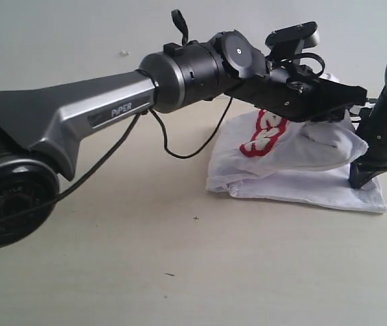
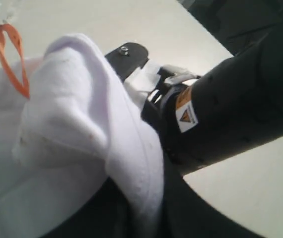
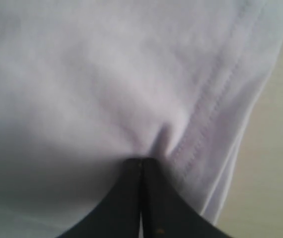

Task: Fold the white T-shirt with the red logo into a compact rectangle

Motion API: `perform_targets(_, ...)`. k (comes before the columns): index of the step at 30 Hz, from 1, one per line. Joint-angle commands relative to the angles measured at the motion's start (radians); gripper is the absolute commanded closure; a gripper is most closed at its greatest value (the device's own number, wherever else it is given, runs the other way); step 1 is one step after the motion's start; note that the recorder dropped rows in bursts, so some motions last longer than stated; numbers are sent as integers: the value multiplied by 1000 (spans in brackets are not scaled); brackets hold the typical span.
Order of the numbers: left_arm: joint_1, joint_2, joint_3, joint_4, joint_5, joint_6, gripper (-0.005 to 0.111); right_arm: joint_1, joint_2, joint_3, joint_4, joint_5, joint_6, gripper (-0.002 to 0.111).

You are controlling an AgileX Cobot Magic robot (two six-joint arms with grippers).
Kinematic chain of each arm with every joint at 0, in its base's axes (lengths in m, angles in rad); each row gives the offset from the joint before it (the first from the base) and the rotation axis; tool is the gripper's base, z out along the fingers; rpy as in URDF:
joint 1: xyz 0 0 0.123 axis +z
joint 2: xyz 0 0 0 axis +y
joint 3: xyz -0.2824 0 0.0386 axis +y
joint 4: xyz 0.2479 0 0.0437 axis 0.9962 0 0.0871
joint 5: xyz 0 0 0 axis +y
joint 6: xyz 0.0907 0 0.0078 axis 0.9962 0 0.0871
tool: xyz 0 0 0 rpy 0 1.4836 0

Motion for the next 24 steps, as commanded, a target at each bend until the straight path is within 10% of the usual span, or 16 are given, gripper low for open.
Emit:
perform_targets(1,-1,73,-51,-46,-39,9,107,-2,23,5,0,23,22,108)
perform_targets(19,-7,209,-69,-383,-160,224,107,-89,-211,5,-131,82,125,98)
perform_targets(24,-43,227,-71,-432,-174,252,57,-89,-287,5,-70,56,74,87)
